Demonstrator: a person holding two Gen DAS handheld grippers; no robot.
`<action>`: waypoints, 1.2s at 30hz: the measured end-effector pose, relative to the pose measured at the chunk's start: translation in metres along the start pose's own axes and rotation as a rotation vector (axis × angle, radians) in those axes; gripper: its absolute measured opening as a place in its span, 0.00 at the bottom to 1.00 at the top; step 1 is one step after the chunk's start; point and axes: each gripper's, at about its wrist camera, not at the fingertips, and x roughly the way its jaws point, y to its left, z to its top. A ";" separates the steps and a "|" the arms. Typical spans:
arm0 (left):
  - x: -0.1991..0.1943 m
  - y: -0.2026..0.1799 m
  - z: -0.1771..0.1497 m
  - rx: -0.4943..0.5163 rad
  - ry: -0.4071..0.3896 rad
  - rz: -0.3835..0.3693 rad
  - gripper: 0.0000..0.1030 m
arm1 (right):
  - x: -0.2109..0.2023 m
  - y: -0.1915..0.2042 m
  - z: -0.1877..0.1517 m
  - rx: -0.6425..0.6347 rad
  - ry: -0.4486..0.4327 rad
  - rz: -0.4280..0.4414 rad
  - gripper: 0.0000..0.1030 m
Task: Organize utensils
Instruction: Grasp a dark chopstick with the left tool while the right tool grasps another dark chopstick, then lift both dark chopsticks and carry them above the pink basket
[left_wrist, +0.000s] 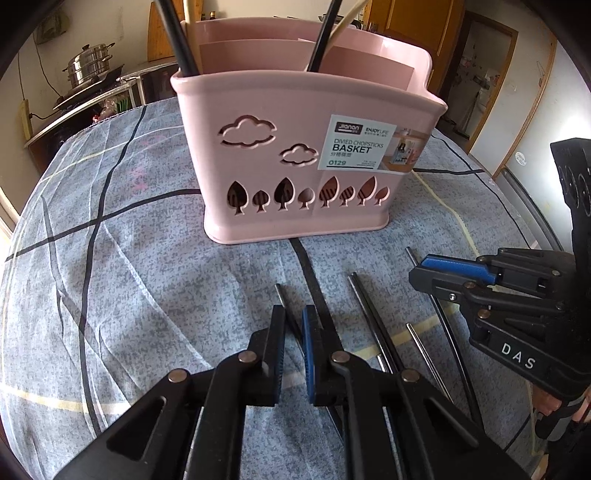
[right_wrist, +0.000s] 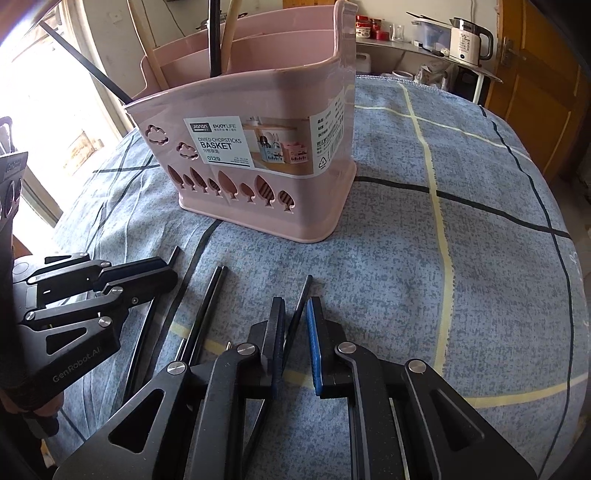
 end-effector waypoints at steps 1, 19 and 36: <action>0.001 -0.002 0.000 0.001 -0.004 0.002 0.10 | 0.000 0.001 0.000 -0.002 -0.004 -0.004 0.12; -0.059 -0.010 0.010 0.012 -0.131 -0.017 0.06 | -0.062 -0.001 0.006 0.017 -0.163 0.044 0.05; -0.177 0.003 0.046 0.037 -0.405 -0.012 0.05 | -0.187 0.008 0.027 -0.027 -0.495 0.015 0.04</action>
